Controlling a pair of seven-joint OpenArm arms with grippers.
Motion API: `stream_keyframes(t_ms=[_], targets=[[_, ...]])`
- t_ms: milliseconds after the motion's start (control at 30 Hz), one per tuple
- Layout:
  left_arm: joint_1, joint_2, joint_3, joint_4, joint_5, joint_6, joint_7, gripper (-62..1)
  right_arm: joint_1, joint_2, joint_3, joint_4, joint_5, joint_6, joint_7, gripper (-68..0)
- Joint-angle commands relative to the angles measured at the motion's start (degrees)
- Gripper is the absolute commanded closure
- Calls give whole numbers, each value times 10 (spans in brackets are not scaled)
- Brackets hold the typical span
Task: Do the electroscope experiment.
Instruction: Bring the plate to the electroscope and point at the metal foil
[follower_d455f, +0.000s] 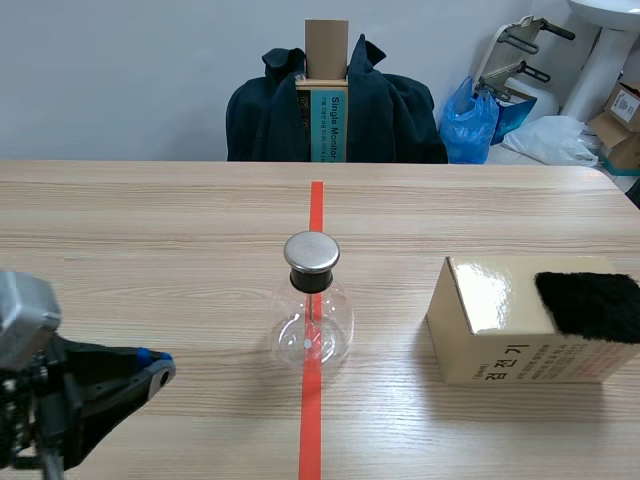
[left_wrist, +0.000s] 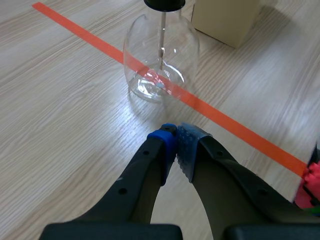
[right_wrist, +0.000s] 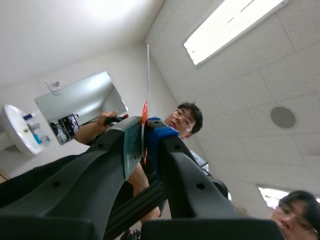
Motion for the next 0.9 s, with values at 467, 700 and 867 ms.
stream_keyframes(t_ms=[467, 700, 867], targets=[[-209, 74, 161, -198, -7, 43, -43, -24, 100, 9, -134, 3, -49, 9, -15, -9], [-213, 83, 169, -209, -6, 47, -45, -24, 123, 46, -257, -3, -93, 28, -81, -9], [-213, 83, 169, -209, -7, 54, -45, -24, 130, 54, -336, -51, -143, 33, -110, -9]])
